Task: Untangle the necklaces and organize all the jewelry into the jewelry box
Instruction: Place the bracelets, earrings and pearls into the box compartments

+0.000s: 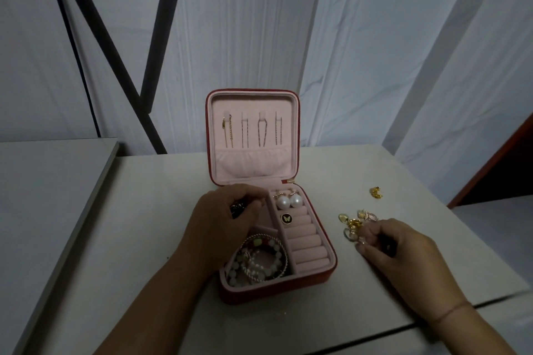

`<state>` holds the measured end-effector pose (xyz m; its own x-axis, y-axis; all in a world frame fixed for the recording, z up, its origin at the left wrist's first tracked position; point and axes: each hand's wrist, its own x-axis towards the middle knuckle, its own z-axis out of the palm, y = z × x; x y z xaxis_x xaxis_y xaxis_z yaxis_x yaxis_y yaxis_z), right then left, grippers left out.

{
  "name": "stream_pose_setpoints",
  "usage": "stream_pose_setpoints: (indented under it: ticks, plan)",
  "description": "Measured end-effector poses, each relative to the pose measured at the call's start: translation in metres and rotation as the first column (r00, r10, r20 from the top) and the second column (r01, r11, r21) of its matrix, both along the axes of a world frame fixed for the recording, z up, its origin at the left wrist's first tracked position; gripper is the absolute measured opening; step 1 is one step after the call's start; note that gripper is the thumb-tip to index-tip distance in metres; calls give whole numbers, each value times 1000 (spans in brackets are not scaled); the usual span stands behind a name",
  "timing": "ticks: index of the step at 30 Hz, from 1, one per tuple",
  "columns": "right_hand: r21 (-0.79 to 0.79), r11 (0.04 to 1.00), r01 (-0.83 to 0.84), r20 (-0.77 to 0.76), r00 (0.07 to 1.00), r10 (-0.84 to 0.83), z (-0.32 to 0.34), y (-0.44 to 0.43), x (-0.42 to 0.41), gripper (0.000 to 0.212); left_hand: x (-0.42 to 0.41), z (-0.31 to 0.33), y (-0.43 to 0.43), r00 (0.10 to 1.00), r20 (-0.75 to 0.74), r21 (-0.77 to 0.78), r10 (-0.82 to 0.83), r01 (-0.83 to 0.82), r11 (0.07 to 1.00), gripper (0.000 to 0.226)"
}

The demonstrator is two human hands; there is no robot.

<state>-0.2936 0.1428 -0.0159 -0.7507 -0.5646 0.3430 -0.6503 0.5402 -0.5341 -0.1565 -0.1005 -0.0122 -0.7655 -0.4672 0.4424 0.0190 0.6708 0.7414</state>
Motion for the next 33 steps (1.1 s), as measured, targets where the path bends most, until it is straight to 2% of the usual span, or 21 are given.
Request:
stream_pose_setpoints:
  ticks: [4, 6, 8, 10, 14, 18, 21, 24, 26, 29, 31, 33]
  plan:
    - [-59, 997, 41, -3, 999, -42, 14, -12, -9, 23, 0, 0, 0, 1000, 5, -6, 1, -1, 1000, 25]
    - [-33, 998, 58, -32, 998, -59, 18, -24, -15, 16, 0, 0, 0, 1000, 5, -9, 0, 0, 1000, 25]
    - [161, 983, 90, -112, 991, -72, 15, -36, -19, 17, 0, 0, 0, 1000, 5, -9, 1, -1, 1000, 25]
    - [382, 912, 153, -186, 979, -86, 14, -45, -19, 22, 0, 0, 0, 1000, 6, -2, -2, 2, 1000, 25]
    - [489, 848, 204, -278, 958, -70, 18, -53, -20, 22, 0, 0, 0, 1000, -5, -2, -6, 6, 1000, 26]
    - [511, 828, 230, -443, 896, 24, 8, -57, -22, 14, 0, 0, 0, 1000, -1, -3, -9, 9, 1000, 25]
    - [477, 847, 234, -515, 855, 54, 2, -56, -29, 30, 0, 1, 0, 1000, -1, 4, -14, 14, 1000, 26]
    - [471, 854, 220, -549, 831, 89, 0, -56, -39, 31, 0, 1, 1, 1000, 2, 17, -15, 15, 1000, 26]
    - [472, 865, 171, -501, 859, 104, 0, -53, -41, 26, 0, 1, 1, 1000, 2, 23, -17, 17, 1000, 25]
    - [325, 945, 25, -337, 937, 91, 8, -47, -39, 15, 0, 1, 1, 1000, -4, 27, -20, 20, 999, 25]
    - [194, 972, -135, -128, 979, 162, 23, -46, -32, 23, 0, 1, 0, 1000, 1, 35, -21, 21, 999, 24]
    - [45, 958, -284, 15, 959, 284, 35, -50, -23, 31, 0, 1, 0, 1000, 3, 33, -20, 20, 999, 25]
